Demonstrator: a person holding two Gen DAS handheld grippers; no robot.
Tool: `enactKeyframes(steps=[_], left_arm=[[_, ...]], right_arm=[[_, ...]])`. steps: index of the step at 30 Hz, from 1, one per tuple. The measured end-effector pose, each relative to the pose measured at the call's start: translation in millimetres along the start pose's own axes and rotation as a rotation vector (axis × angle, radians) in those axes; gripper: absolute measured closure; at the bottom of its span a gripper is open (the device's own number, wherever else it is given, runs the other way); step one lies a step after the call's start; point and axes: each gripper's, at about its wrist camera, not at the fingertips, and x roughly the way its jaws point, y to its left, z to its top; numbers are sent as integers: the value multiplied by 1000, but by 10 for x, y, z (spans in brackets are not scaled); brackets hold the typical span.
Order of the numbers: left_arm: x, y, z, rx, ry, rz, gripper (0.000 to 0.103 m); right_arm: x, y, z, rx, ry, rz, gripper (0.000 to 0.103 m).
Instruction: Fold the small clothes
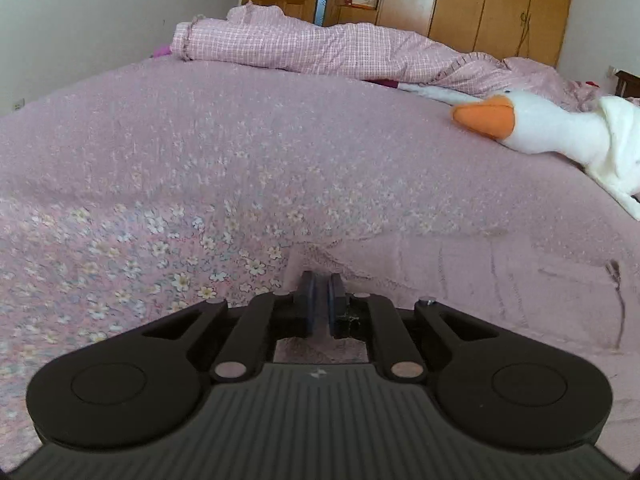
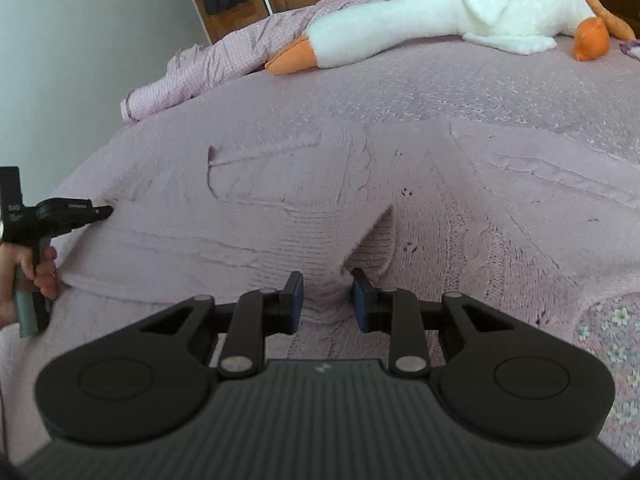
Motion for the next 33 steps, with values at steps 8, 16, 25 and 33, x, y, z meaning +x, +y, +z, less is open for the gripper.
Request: enactKeyframes(steps=[8, 16, 25, 33], left_arm=[[-407, 39, 50, -2, -22, -32, 93], [-724, 20, -33, 24, -52, -52, 93], [39, 49, 129, 28, 22, -3, 93], [-459, 213, 35, 16, 3, -80, 93]], right_arm=[[-20, 17, -7, -3, -9, -4, 74], [-207, 78, -30, -12, -23, -9, 73], [-101, 44, -33, -10, 16, -11, 73], [-35, 125, -81, -76, 11, -29, 72]])
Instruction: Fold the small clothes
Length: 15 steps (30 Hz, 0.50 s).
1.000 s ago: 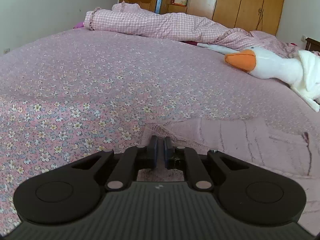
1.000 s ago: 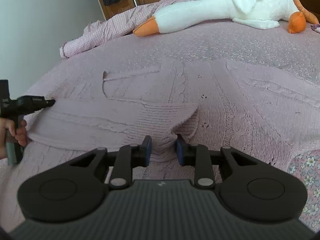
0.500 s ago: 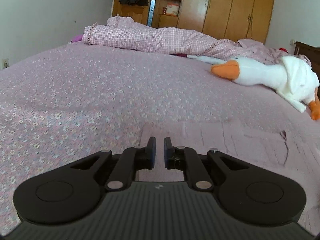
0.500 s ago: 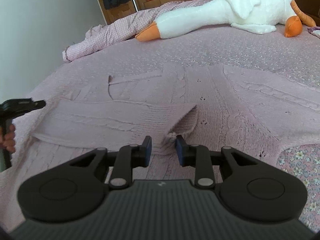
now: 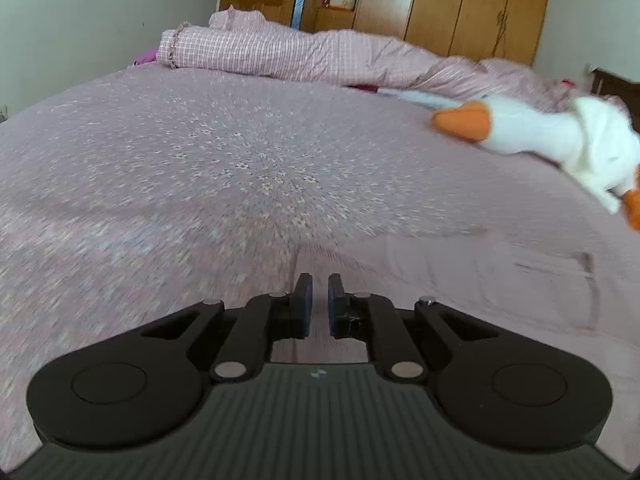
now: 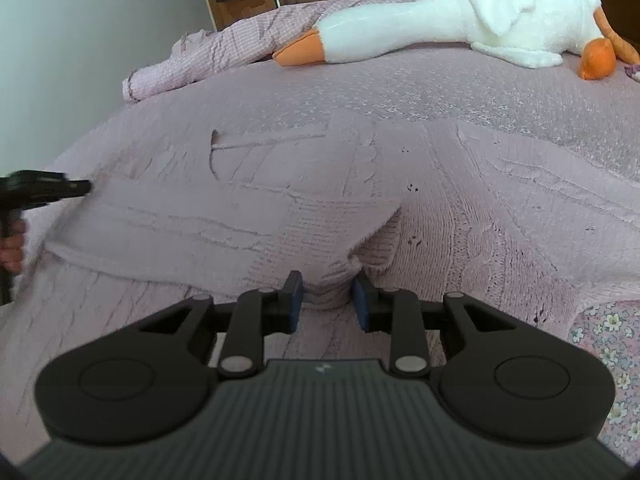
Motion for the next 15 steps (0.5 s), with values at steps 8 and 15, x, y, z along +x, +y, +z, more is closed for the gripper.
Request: enactKeyframes(steps=[8, 15], left_arm=[[-659, -174, -516, 42, -56, -33, 93], [-564, -220, -712, 86, 3, 12, 93]], right_arm=[[-34, 17, -42, -15, 14, -9, 72], [-39, 16, -46, -31, 21, -10, 72]])
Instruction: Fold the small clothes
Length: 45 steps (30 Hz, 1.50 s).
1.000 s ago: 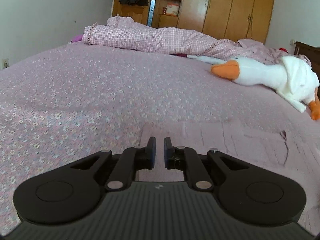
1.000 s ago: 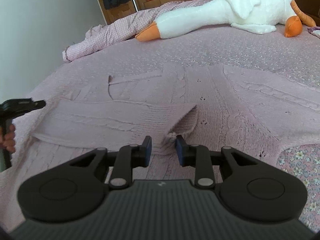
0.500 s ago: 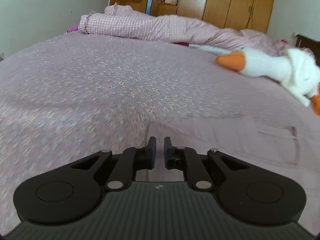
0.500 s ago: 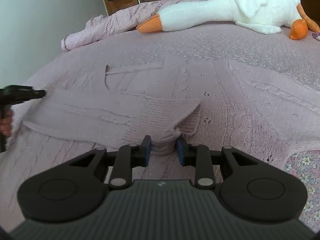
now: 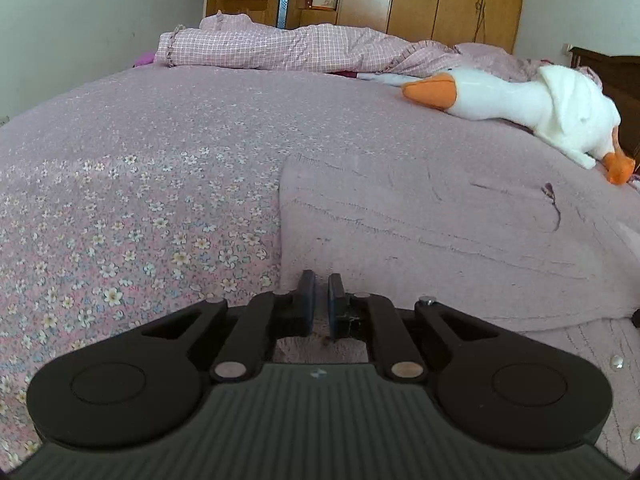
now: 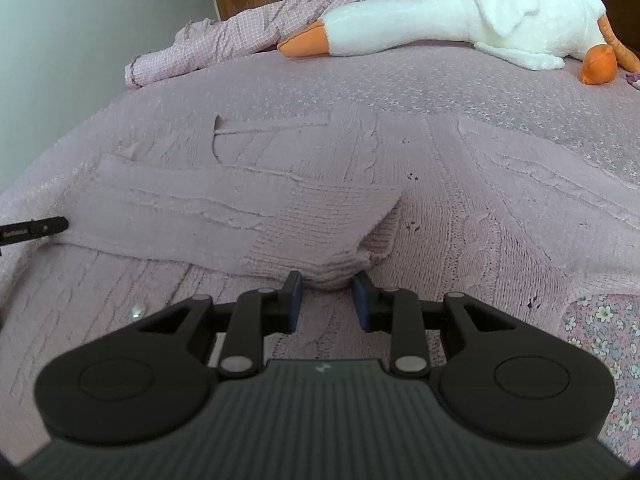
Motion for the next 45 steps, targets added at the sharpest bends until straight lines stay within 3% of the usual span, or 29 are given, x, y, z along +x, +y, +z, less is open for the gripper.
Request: enactKeyframes(steps=[3, 9, 12, 15, 16, 17, 20, 21, 25, 28, 31, 35, 40, 45], left_arm=[[-68, -55, 37, 34, 5, 21, 93], [-113, -45, -23, 7, 11, 22, 93], [-138, -122, 23, 25, 8, 58, 92], [-322, -214, 92, -12, -15, 32, 91], [-400, -264, 106, -6, -22, 18, 86], [-481, -321, 118, 1, -32, 6, 76], [-724, -483, 120, -3, -77, -19, 29], [-795, -545, 115, 1, -94, -26, 20], [-976, -796, 92, 56, -109, -50, 15], [-1071, -897, 48, 67, -120, -57, 12], [-1154, -906, -30, 41, -146, -60, 6], [-1077, -811, -177, 15, -123, -62, 5], [-897, -686, -344, 13, -65, -64, 5], [-791, -761, -329, 3, -44, -4, 5]], right_arm=[[-14, -9, 10, 5, -1, 5, 72], [-191, -79, -38, 57, -25, 35, 71], [-406, -199, -92, 108, -71, 63, 72], [-647, -382, -172, 113, -132, 65, 71], [-724, -473, -211, 112, -153, 49, 62], [-801, -584, -255, 120, -170, 34, 53], [-1029, -1004, -380, 194, -209, 56, 50], [-1120, -1159, -422, 236, -223, 51, 50], [-1488, -1740, -582, 401, -289, -15, 48], [-1770, -2135, -725, 503, -341, -94, 36], [-1955, -2507, -812, 609, -374, -156, 35], [-2045, -3020, -888, 707, -390, -318, 35], [-1896, -3468, -1077, 963, -400, -288, 36], [-1695, -3482, -1017, 983, -411, -285, 33]])
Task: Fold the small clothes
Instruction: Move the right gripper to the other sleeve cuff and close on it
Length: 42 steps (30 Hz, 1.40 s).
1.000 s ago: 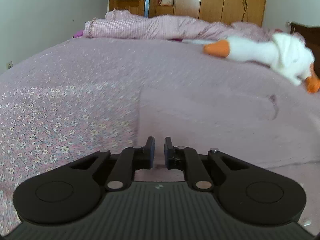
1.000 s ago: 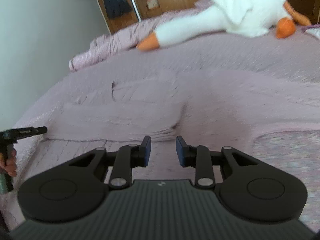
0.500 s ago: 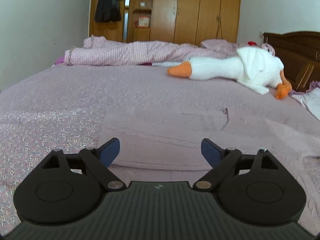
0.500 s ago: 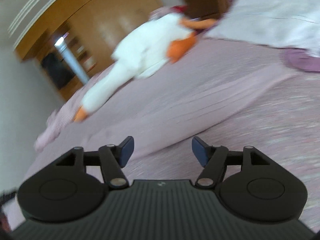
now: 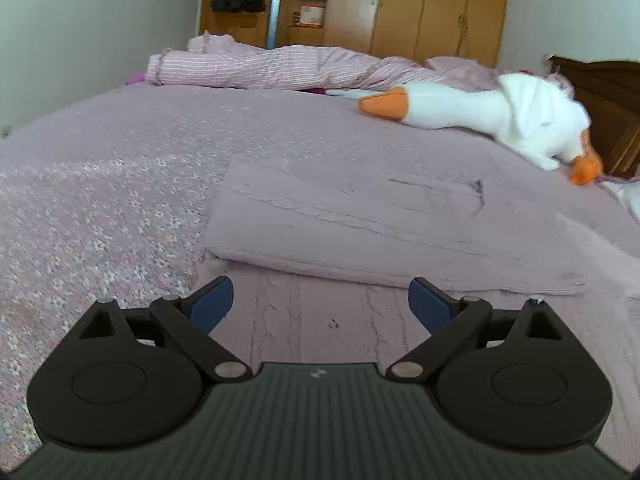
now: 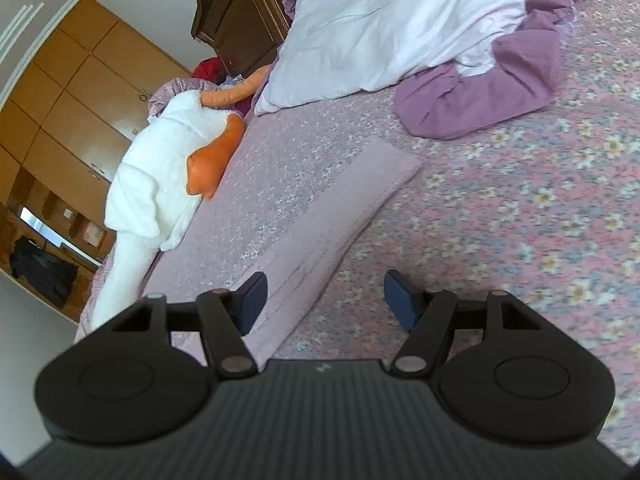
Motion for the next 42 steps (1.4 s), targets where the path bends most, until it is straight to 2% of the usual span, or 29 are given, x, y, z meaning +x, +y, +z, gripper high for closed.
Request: enactKeyframes(steps=[3, 5, 6, 10, 13, 17, 20, 22, 24, 27, 29, 32, 37, 42], left_arm=[[28, -93, 19, 44, 3, 14, 5], [27, -118, 29, 60, 24, -44, 3], [15, -111, 36, 42, 29, -66, 0], [-58, -115, 91, -13, 26, -182, 0], [-114, -214, 111, 41, -15, -155, 0], [10, -282, 141, 56, 89, -114, 0], [103, -237, 158, 23, 179, -136, 0], [134, -217, 175, 9, 194, -156, 0], [139, -207, 179, 29, 164, -164, 0], [47, -177, 168, 46, 53, -177, 0], [-29, -143, 159, 25, -17, -198, 0], [-75, -18, 156, -40, -79, -279, 0], [-59, 15, 161, -18, -106, -206, 0], [20, 50, 151, -4, -86, -183, 0]], right_arm=[[111, 86, -40, -42, -5, -6, 32], [193, 87, 57, -54, -8, -3, 32], [214, 88, 66, -54, -10, -1, 32], [240, 34, 130, -26, -25, 20, 34], [235, 25, 138, -21, -32, 30, 34], [260, 52, 147, -49, -33, 25, 34], [298, 58, 172, -52, -39, 28, 33], [313, 45, 198, -48, -52, 31, 33], [328, 13, 225, -42, -63, 37, 34], [358, -31, 263, -29, -83, 45, 33], [383, -36, 277, -33, -96, 44, 33], [434, -19, 276, -71, -113, 33, 33], [498, -12, 294, -87, -151, 24, 33], [550, -122, 368, -23, -188, 96, 35]])
